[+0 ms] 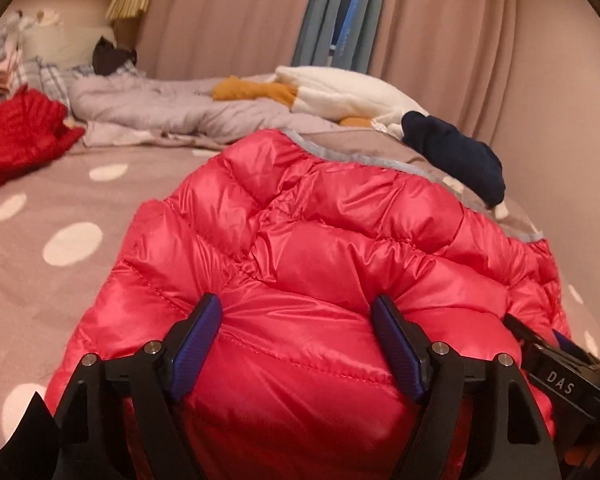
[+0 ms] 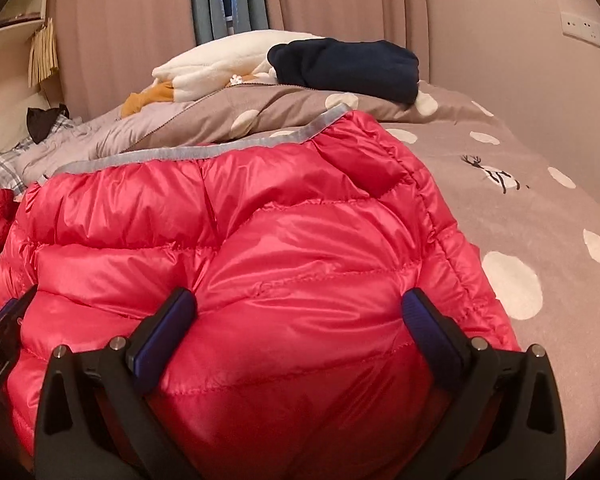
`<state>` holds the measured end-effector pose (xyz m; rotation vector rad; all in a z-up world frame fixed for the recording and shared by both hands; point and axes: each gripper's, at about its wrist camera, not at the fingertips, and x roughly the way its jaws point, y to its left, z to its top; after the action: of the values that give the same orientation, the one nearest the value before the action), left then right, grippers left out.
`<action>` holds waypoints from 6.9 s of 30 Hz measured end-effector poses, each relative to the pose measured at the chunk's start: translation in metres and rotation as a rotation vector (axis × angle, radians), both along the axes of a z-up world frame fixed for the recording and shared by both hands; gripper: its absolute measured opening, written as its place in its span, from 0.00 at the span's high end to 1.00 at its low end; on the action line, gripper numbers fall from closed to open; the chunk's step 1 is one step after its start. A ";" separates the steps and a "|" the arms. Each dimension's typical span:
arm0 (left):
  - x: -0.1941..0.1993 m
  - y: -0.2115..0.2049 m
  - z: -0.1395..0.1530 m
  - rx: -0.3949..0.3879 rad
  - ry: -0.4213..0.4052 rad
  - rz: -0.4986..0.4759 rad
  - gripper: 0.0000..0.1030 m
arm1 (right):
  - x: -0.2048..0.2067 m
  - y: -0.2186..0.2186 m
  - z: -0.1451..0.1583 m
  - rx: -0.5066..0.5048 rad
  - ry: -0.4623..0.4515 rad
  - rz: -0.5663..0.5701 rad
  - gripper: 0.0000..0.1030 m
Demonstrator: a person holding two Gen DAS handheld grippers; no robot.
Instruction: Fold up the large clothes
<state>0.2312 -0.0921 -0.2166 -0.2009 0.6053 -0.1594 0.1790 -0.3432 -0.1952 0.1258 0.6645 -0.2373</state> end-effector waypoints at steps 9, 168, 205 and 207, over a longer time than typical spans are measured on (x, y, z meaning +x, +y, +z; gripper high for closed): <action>-0.028 0.011 0.018 -0.041 0.044 0.033 0.24 | -0.004 -0.005 0.025 0.140 0.060 0.052 0.00; -0.024 -0.165 0.029 -0.029 0.151 -0.522 0.02 | -0.040 -0.053 0.033 0.632 -0.041 0.146 0.82; 0.042 -0.008 0.051 -0.201 0.131 0.082 0.03 | -0.065 -0.041 0.072 0.190 -0.091 -0.049 0.66; 0.051 -0.009 0.049 -0.202 0.124 0.057 0.03 | -0.071 -0.029 0.101 0.172 -0.204 0.011 0.54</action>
<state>0.2818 -0.1013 -0.1672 -0.4256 0.7062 -0.1539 0.1079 -0.3723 -0.0947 0.3077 0.4814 -0.1541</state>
